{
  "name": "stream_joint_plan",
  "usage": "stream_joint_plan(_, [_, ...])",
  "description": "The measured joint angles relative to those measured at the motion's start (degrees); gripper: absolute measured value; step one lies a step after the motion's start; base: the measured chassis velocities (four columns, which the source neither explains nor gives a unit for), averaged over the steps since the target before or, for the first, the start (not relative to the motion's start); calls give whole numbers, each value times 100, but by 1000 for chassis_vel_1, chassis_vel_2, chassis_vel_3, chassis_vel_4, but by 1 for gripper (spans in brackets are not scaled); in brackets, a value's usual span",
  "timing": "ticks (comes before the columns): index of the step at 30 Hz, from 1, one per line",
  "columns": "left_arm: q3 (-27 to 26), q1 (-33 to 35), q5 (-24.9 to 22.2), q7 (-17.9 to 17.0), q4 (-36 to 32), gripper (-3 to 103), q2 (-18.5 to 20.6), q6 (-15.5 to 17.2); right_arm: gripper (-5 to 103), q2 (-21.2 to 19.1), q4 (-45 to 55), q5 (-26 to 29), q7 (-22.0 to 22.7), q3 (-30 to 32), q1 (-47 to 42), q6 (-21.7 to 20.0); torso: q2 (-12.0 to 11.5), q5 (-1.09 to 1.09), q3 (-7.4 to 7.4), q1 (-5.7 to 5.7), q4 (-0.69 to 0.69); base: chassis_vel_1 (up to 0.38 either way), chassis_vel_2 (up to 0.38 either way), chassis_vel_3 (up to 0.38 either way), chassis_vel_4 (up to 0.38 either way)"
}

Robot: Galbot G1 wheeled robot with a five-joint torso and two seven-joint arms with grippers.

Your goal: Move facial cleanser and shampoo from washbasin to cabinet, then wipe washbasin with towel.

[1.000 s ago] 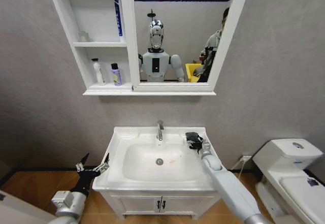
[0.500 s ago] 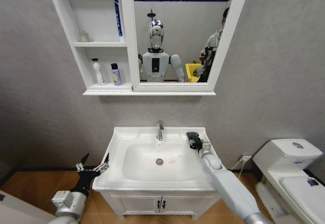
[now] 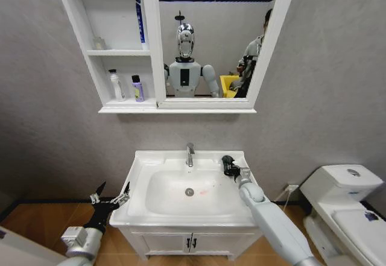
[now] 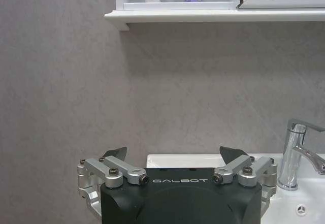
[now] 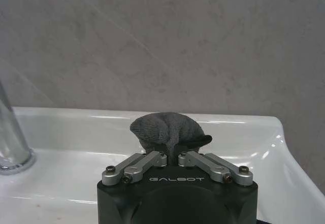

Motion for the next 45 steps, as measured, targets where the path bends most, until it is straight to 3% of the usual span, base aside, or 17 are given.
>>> stream_joint_plan(1, [0, 0, 0, 0, 0, 100, 0, 0, 5, 0, 0, 0, 0, 0, 0, 0, 0, 0, 0, 0, 0, 0, 0, 0, 0])
stream_joint_plan(5, [1, 0, 0, 1, 0, 100, 0, 0, 5, -57, 1123, 1190, 824, -696, -158, -619, 0, -1, -1, 0, 1, 0, 0, 0, 0])
stream_joint_plan(10, [1, 0, 0, 4, 0, 100, 0, 0, 5, 289, 1121, 1419, 1083, -1370, -61, -740, 0, 0, -1, -1, 0, 0, 0, 0, 0])
stream_joint_plan(13, [0, 0, 0, 1, 0, 100, 0, 0, 5, 866, 461, 1514, 1149, -1785, 216, -730, 0, 0, 0, 0, 4, 0, 0, 0, 0])
stream_joint_plan(21, [0, 0, 0, 2, 0, 100, 0, 1, 5, 1437, -534, 1520, 1041, -1906, 481, -711, -1, 0, 0, 1, 1, 0, 0, 0, 0])
stream_joint_plan(32, [0, 0, 0, 1, 0, 100, 0, 1, 5, 1338, -969, 1352, 836, -1596, 231, -704, -1, 1, 0, 0, 0, 0, 0, 0, 0])
stream_joint_plan(45, [0, 0, 0, 0, 0, 100, 0, 0, 5, 994, -716, 1322, 1035, -1519, -11, -832, -1, 3, 0, -1, 3, 0, 0, 0, 0])
